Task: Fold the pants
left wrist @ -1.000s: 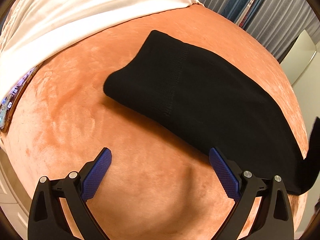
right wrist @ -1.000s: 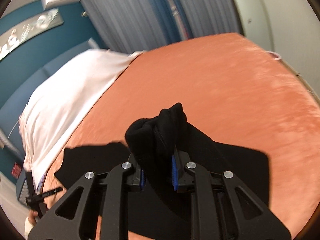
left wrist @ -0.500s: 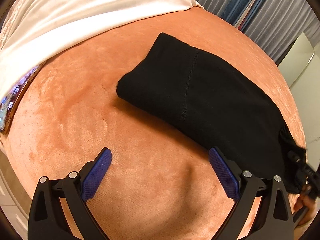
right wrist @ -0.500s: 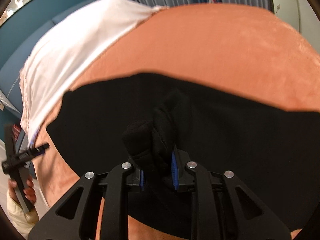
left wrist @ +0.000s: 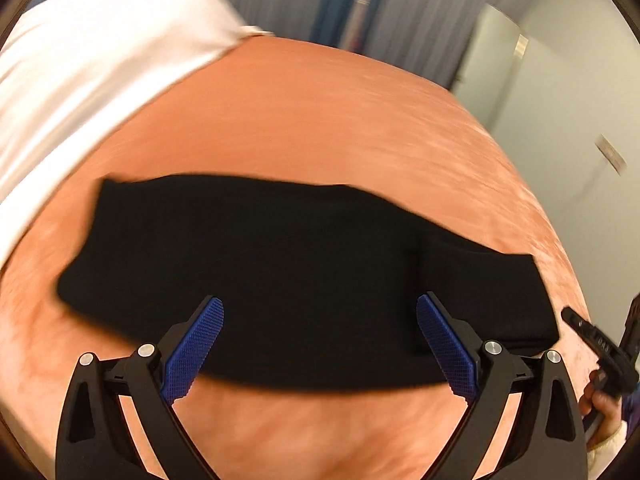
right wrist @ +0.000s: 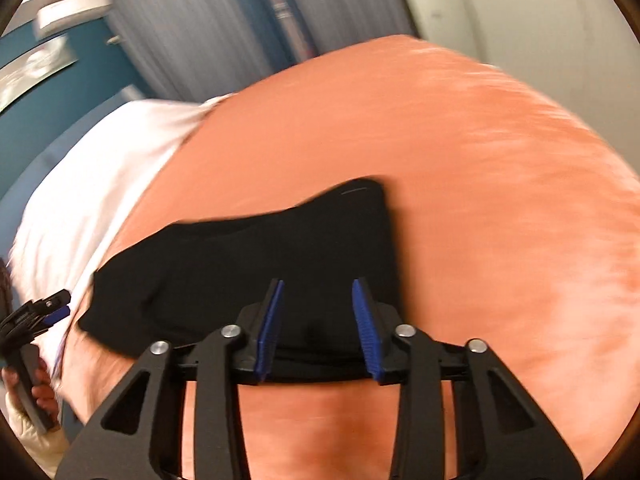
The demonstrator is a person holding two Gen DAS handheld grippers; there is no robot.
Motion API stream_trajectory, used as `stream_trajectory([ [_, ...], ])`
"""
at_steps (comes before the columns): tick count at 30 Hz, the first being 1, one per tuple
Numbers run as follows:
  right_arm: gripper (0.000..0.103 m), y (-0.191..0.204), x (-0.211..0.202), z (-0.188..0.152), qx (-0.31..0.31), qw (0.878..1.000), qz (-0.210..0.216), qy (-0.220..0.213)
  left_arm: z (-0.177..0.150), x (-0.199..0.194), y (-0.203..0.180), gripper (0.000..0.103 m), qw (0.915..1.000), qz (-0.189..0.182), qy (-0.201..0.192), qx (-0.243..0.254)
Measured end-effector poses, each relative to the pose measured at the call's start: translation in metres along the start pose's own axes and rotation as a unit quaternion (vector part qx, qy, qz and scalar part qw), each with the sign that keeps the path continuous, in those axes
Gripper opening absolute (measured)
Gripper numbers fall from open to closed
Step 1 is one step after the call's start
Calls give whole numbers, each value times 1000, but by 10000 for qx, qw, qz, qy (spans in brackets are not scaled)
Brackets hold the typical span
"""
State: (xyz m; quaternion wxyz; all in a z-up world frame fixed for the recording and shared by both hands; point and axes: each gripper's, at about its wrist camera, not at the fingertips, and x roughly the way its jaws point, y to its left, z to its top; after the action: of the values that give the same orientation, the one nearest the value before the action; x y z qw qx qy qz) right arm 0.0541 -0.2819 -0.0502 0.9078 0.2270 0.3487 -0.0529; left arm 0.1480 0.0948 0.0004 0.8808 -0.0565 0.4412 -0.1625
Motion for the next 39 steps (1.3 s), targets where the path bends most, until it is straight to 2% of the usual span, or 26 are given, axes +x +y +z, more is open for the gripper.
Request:
stream_trajectory([
  [2,33,7,3,16,-161,9997,145,-97,10,30,-39,96,9994,-211,152,208],
  [4,33,25,26,29,-421,9981,454,37,13,69,-67,96,9985,-97,462,291],
  [5,33,28,42,33,-502,9971,547,181,12,87,-76,96,9977,-8,587,328],
  [6,30,26,67,36,-607,9961,475,423,10,109,-84,94,9962,277,746,363],
  [7,29,18,87,37,-654,9958,222,595,5,123,-86,94,9944,477,860,384],
  [8,22,1,108,38,-622,9951,-7,770,1,135,-86,95,9929,603,948,383],
  [9,0,-20,120,40,-429,9956,-51,835,-1,144,-87,98,9923,654,982,367],
  [11,0,-38,116,47,128,9953,496,817,-2,145,-88,98,9932,715,781,476],
  [13,1,-43,100,54,223,9965,499,636,1,145,-92,98,9924,785,752,572],
  [14,6,-43,91,55,210,9974,464,511,3,146,-92,98,9927,799,721,538],
  [16,30,-45,88,53,193,9979,366,502,4,149,-93,98,9932,827,691,444],
  [17,65,-45,98,50,166,9972,177,702,5,150,-95,98,9932,852,667,435],
  [18,75,-45,105,45,127,9958,14,907,5,150,-96,98,9932,888,635,411],
  [19,68,-42,110,39,73,9949,48,1001,6,149,-96,98,9935,877,619,367],
  [21,41,-30,113,33,-219,9953,206,916,5,141,-92,97,9954,703,624,176],
  [22,38,-28,112,33,-280,9956,159,874,5,137,-87,97,9961,616,634,79],
  [24,22,-37,108,39,-106,9966,217,789,4,119,-67,97,9971,460,546,-245],
  [28,18,-63,96,40,364,9982,-31,477,2,74,2,97,9930,757,250,-877],
  [29,19,-67,99,40,434,9979,-66,466,0,59,25,97,9904,919,136,-1021],
  [30,30,-75,102,38,548,9970,-35,539,-4,45,48,97,9871,1130,52,-1136],
  [31,34,-79,101,38,644,9963,19,575,-8,35,66,97,9839,1308,8,-1221],
  [33,43,-75,76,45,690,9954,-542,389,-19,10,107,97,9751,1680,-50,-1444],
  [34,43,-60,52,51,396,9944,-974,-44,-27,-4,129,97,9689,1844,-95,-1645],
  [36,43,-23,24,57,-205,9920,-1087,-616,-41,-26,165,97,9598,1942,-186,-2016],
  [38,43,28,23,65,-729,9944,-574,-509,-55,-39,198,97,9513,1984,-184,-2351],
  [39,43,69,32,65,-1130,9931,-112,-286,-58,-40,209,97,9496,1928,-175,-2465],
])
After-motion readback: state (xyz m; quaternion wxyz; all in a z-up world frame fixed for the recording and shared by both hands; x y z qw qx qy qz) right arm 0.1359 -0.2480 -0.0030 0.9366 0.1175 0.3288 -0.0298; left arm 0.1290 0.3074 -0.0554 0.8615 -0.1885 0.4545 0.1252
